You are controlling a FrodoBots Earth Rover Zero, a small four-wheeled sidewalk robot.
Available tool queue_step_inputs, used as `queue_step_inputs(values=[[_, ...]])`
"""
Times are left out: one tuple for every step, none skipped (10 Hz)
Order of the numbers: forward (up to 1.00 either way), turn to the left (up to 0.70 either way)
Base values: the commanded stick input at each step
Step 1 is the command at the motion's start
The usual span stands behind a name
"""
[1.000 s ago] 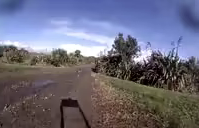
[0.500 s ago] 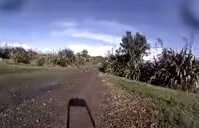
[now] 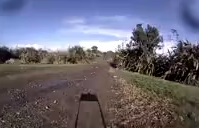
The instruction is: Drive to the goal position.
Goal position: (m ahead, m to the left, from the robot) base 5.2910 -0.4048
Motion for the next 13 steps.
queue_step_inputs(values=[[0.7, 0.0], [0.7, 0.0], [0.7, 0.0], [0.7, 0.0], [0.7, 0.0], [0.7, 0.0], [0.7, 0.0], [0.7, 0.0], [0.7, 0.0], [0.7, 0.0], [0.7, 0.0], [0.7, 0.0], [0.7, -0.1]])
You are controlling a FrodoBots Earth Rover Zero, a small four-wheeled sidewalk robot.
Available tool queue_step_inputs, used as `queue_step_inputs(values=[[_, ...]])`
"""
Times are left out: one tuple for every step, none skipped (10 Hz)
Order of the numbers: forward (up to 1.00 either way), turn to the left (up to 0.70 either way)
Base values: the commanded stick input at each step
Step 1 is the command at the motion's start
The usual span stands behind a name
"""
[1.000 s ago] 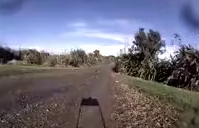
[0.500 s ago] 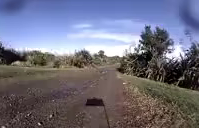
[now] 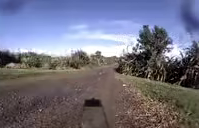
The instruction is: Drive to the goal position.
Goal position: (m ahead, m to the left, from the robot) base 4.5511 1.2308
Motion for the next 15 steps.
queue_step_inputs(values=[[0.7, -0.24], [0.7, -0.26], [0.7, -0.19], [0.7, -0.12], [0.7, -0.04], [0.7, 0.0], [0.7, 0.0], [0.7, 0.0], [0.7, 0.0], [0.7, 0.0], [0.7, 0.0], [0.7, 0.0], [0.7, 0.0], [0.7, 0.0], [0.7, 0.0]])
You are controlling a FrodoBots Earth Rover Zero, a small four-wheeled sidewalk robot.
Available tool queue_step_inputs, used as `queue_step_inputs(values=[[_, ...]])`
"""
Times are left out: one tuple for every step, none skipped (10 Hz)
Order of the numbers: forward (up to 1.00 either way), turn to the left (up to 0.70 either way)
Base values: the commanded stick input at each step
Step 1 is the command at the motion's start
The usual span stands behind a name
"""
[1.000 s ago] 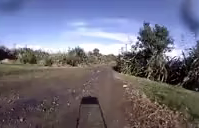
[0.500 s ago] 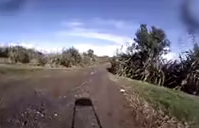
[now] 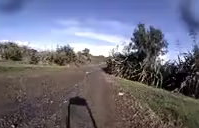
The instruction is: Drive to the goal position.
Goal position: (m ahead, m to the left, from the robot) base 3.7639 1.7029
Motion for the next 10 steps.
queue_step_inputs(values=[[0.7, 0.0], [0.7, 0.0], [0.7, 0.0], [0.7, 0.31], [0.7, 0.34], [0.7, 0.31], [0.7, 0.25], [0.7, 0.19], [0.7, 0.12], [0.7, 0.06]])
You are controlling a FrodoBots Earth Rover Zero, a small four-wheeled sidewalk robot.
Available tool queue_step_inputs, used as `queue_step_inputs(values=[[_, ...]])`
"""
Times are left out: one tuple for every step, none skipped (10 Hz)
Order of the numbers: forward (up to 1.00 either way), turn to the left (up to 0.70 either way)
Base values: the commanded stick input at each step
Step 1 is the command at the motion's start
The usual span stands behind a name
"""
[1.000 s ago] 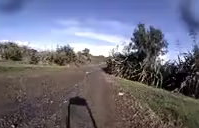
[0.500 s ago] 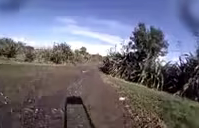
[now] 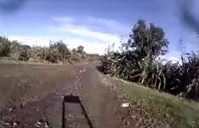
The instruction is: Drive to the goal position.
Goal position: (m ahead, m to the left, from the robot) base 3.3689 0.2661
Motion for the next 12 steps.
queue_step_inputs(values=[[0.7, 0.0], [0.7, 0.0], [0.7, 0.0], [0.7, 0.0], [0.7, 0.0], [0.7, 0.0], [0.7, 0.0], [0.7, 0.0], [0.7, 0.0], [0.7, 0.0], [0.7, 0.0], [0.7, 0.0]])
